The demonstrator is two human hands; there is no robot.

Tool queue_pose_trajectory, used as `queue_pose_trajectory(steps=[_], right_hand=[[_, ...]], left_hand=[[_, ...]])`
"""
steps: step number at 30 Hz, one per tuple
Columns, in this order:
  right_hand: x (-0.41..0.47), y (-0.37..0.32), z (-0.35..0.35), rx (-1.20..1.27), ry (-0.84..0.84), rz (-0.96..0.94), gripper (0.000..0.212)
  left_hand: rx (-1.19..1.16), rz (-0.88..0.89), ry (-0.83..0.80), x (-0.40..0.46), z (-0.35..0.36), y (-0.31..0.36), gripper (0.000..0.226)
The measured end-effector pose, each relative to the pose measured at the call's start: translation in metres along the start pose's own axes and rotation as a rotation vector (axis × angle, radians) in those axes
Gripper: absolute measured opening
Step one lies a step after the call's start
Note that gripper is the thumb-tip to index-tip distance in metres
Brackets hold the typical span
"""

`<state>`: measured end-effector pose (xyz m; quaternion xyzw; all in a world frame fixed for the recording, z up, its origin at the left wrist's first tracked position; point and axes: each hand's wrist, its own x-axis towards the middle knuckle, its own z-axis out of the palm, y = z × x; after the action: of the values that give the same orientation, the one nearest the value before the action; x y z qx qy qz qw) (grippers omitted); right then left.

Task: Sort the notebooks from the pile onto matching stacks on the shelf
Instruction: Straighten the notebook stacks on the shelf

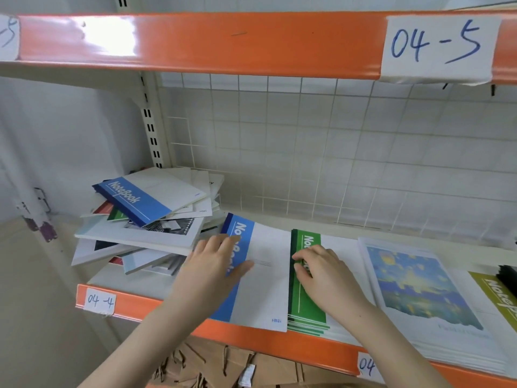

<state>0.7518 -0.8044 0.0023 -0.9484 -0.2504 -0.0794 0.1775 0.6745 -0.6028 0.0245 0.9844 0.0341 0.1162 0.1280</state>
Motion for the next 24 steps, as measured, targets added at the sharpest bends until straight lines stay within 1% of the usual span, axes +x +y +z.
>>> queue_pose_trajectory(steps=[1,2,3,4,7,10,11,13,15,16,18,19,20,21,23,24], right_hand=[[0.000,0.000,0.002,0.002,0.006,-0.001,0.033],[-0.002,0.001,0.005,0.002,0.013,-0.007,0.033],[-0.004,0.002,0.008,0.004,0.023,-0.016,0.033],[-0.006,0.002,0.011,0.010,0.040,-0.026,0.033],[-0.011,0.005,0.014,0.031,0.066,-0.042,0.032],[-0.011,0.006,0.016,0.045,0.069,-0.060,0.031],[-0.010,0.007,0.017,0.068,0.076,-0.053,0.029],[-0.008,0.008,0.014,0.229,0.109,0.010,0.027],[-0.005,0.009,0.006,0.521,0.189,0.168,0.026],[-0.003,0.009,0.001,0.687,0.243,0.243,0.027],[-0.003,0.010,-0.008,1.032,0.286,0.352,0.027],[-0.004,0.010,-0.010,1.135,0.267,0.384,0.027],[-0.006,0.010,-0.012,1.144,0.234,0.383,0.026],[-0.008,0.009,-0.013,1.064,0.194,0.355,0.024],[-0.012,0.006,-0.012,0.829,0.087,0.269,0.022],[-0.013,0.004,-0.011,0.709,0.040,0.223,0.027]], left_hand=[[-0.075,-0.101,0.032,0.001,0.001,-0.006,0.067],[-0.145,-0.169,0.032,0.002,0.003,-0.011,0.054],[-0.204,-0.202,0.023,0.002,0.005,-0.014,0.047],[-0.252,-0.226,0.019,0.003,0.008,-0.017,0.044],[-0.429,-0.286,0.139,0.006,0.004,-0.018,0.035],[-0.718,-0.377,0.252,0.014,-0.002,-0.018,0.032],[-0.827,-0.390,0.255,0.015,-0.004,-0.016,0.031],[-0.987,-0.373,0.158,0.015,-0.004,-0.011,0.035],[-0.963,-0.365,0.022,0.011,0.005,-0.001,0.041],[-0.885,-0.377,-0.018,0.009,0.011,0.003,0.039],[-0.670,-0.367,0.019,0.009,0.023,0.006,0.029],[-0.555,-0.341,0.037,0.011,0.027,0.005,0.030],[-0.459,-0.320,0.044,0.012,0.029,0.002,0.032],[-0.398,-0.301,0.061,0.014,0.029,0.000,0.034],[-0.343,-0.293,0.102,0.016,0.028,-0.008,0.038],[-0.322,-0.300,0.127,0.016,0.027,-0.011,0.038]])
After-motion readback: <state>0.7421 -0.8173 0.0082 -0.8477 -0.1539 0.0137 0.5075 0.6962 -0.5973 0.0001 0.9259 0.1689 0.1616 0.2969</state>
